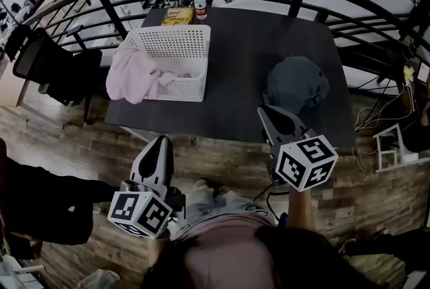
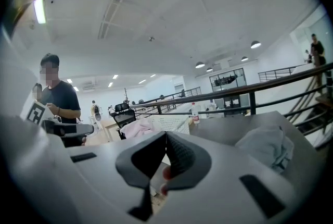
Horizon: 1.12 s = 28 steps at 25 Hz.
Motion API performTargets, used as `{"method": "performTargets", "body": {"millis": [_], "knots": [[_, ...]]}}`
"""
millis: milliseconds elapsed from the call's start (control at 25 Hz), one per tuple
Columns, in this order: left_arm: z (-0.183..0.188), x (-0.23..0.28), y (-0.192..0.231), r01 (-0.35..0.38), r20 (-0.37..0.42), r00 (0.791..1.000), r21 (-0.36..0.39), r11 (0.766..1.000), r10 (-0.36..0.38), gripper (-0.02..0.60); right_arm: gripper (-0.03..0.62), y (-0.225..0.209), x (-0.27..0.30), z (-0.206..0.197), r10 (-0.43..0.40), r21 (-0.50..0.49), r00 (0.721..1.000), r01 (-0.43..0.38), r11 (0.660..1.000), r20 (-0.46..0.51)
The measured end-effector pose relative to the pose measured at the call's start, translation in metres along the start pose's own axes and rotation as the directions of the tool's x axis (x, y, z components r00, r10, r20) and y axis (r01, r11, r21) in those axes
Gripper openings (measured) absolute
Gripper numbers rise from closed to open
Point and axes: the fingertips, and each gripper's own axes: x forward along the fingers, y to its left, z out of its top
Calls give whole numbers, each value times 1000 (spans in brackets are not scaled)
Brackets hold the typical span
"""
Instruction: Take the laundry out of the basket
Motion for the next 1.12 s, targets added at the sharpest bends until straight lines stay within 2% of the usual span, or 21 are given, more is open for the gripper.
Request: {"method": "performTargets", "body": {"millis": [480,1120], "knots": [[7,7,23,-69,24,997,-8,998,70,-2,17,10,40,5,89,-25,996,-89,996,-22],[36,56,94,-24,-15,1000,-4,1000,24,-2,17,29,119,16,62,-14,997,-63,998,-44]]}}
